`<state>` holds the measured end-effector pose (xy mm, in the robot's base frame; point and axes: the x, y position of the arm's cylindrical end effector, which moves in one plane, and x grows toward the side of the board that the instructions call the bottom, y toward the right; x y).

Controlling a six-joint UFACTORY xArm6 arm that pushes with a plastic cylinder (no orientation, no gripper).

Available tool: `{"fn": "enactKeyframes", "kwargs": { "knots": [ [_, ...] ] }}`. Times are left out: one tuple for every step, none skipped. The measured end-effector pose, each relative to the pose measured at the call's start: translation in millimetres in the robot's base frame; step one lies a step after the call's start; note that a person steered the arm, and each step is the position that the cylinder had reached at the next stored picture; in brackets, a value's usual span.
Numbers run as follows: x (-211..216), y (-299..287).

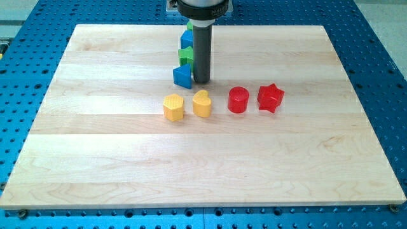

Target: Place the yellow blocks bottom left of the board

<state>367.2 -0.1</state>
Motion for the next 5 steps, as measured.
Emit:
{"fn": "enactKeyframes", "kwargs": {
  "knots": [
    [0,0],
    [5,-8],
    [9,-3],
    [26,3],
    [38,4]
  ]
}}
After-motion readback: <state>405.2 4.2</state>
